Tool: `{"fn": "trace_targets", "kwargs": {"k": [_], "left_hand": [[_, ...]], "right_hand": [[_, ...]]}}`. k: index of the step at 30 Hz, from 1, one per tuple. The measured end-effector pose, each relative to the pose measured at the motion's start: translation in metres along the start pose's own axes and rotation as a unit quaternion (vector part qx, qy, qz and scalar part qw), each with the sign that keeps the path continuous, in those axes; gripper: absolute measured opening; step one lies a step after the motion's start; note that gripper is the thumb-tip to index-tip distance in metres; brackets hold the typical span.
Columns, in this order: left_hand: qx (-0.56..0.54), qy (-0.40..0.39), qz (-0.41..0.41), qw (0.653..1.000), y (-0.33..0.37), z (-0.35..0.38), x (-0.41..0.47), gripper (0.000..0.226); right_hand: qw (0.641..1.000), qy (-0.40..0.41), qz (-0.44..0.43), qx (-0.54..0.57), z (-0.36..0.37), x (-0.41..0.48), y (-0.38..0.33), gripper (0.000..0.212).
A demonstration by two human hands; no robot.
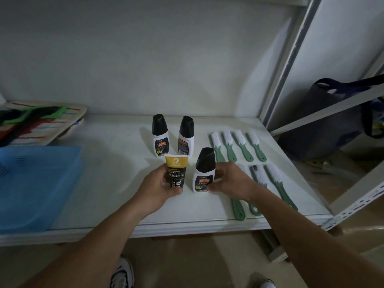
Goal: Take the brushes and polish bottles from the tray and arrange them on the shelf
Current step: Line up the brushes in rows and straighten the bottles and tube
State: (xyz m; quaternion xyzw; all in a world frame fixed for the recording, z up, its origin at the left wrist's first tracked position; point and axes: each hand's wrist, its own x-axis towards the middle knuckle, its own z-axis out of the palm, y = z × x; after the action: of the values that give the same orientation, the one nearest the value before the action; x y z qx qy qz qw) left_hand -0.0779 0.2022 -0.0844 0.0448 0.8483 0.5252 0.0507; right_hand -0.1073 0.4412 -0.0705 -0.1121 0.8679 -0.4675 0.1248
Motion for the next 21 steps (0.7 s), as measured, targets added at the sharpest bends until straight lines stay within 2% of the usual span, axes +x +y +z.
{"fn": "trace_targets", "kwargs": {"k": [3, 5, 7, 9, 11, 13, 15, 18, 21], "left_hand": [[0.017, -0.009, -0.012, 1.0, -0.008, -0.015, 0.003, 0.05], [-0.021, 0.061, -0.034, 0.997, -0.016, -0.035, 0.014, 0.044], [-0.059, 0.162, -0.074, 0.982, -0.021, -0.053, 0.034, 0.038], [-0.037, 0.203, -0.106, 0.973, -0.023, -0.062, 0.056, 0.047], [-0.032, 0.17, -0.097, 0.98, -0.02, -0.061, 0.076, 0.063], [-0.057, 0.129, -0.078, 0.987, -0.016, -0.056, 0.093, 0.07], [-0.066, 0.11, -0.068, 0.989, -0.017, -0.052, 0.105, 0.064], [-0.063, 0.096, -0.042, 0.993, -0.022, -0.048, 0.117, 0.05], [-0.09, 0.064, -0.015, 0.994, -0.024, -0.047, 0.117, 0.05]], "right_hand": [[1.0, -0.011, -0.008, -0.014, -0.018, 0.002, -0.002, 0.057], [0.999, 0.035, 0.012, 0.012, -0.035, 0.012, -0.004, 0.06], [0.995, 0.082, 0.026, 0.053, -0.046, 0.03, -0.012, 0.053], [0.994, 0.095, 0.023, 0.05, -0.044, 0.055, -0.024, 0.047], [0.996, 0.074, 0.022, 0.047, -0.035, 0.079, -0.036, 0.056], [0.998, 0.029, 0.021, 0.056, -0.022, 0.098, -0.045, 0.06], [1.0, 0.003, 0.013, 0.026, -0.007, 0.111, -0.048, 0.049], [0.999, 0.037, 0.005, -0.032, 0.01, 0.125, -0.045, 0.034], [0.998, 0.04, -0.01, -0.047, 0.007, 0.125, -0.04, 0.023]]}}
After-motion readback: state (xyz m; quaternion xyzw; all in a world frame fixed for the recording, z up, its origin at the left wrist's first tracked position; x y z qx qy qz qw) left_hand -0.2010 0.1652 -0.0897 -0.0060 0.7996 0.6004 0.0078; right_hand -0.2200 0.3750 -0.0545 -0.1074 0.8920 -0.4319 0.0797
